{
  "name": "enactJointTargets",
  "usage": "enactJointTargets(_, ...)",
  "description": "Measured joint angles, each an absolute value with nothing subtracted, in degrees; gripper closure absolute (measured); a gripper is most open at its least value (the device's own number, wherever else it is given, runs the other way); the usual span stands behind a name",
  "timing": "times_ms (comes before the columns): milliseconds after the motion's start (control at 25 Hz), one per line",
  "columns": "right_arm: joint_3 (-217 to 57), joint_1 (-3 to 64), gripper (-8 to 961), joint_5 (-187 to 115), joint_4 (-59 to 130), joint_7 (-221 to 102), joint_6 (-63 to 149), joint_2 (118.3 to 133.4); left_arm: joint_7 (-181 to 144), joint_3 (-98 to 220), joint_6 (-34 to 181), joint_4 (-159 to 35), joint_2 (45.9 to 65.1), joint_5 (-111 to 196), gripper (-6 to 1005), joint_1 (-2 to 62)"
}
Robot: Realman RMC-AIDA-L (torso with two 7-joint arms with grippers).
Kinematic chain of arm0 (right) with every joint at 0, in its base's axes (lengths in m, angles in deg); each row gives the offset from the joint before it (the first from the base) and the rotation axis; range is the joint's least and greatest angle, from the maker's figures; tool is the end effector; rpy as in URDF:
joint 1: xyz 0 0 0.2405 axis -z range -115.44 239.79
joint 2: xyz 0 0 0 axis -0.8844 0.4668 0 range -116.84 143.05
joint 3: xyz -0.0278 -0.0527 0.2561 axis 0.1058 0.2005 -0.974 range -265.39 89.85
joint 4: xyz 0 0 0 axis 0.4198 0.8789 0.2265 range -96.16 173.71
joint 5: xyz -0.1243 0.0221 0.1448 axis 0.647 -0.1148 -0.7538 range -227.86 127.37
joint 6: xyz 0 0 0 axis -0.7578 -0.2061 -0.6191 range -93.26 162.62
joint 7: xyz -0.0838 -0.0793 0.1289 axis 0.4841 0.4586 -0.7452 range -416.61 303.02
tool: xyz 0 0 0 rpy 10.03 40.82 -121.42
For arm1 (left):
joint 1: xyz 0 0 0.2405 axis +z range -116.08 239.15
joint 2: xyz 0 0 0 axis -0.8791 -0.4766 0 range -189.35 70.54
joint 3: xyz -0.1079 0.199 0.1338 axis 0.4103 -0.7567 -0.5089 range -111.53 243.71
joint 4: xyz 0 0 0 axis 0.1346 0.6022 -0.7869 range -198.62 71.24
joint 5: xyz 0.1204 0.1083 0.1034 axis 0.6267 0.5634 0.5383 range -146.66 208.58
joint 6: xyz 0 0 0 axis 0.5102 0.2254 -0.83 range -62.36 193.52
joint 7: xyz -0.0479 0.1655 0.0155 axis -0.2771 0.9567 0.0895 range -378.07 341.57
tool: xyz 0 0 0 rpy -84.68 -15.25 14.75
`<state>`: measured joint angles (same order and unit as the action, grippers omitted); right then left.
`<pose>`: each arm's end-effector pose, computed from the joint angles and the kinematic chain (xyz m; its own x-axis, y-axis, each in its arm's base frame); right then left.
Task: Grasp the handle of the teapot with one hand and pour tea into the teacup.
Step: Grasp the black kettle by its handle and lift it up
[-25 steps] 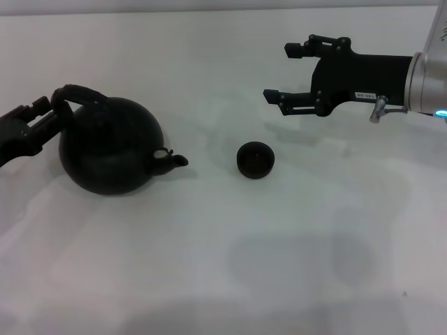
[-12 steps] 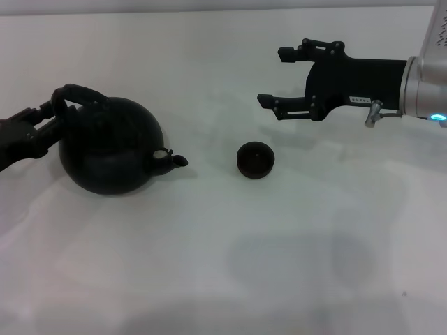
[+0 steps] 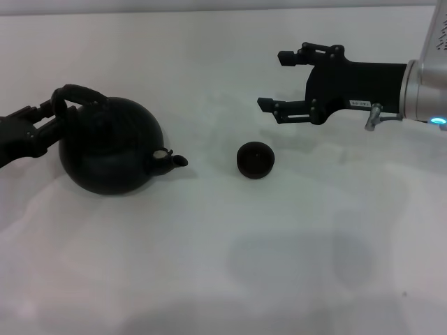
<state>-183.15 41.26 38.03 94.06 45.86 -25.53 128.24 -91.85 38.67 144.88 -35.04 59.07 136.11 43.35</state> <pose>0.2154 0.3437 -0.0525 0.9334 -0.0787 -0.3501 -0.2177 -0.8997 -0.3783 -0.3397 0.2981 -0.0019 0.5423 0.4270 0.7236 0.7999 -0.5259 -0.2892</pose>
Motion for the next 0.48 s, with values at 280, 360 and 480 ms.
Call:
enactJointTargets(280, -182.78, 41.24, 81, 37.93, 94.06, 45.86, -25.36, 128.24, -92.08, 38.61, 144.34, -35.03, 59.05, 136.58, 484, 42.69)
enactJointTargets(360, -182.77, 41.21, 81, 37.91, 94.10, 45.86, -25.36, 128.24, -92.51, 38.59, 144.05, -34.99, 58.88, 136.96, 484, 42.47)
enactJointTargets(480, -182.77, 41.17, 81, 37.91, 94.25, 45.86, -25.43, 128.24, -93.15, 38.58, 143.57, -34.94, 58.69, 137.31, 483, 42.18)
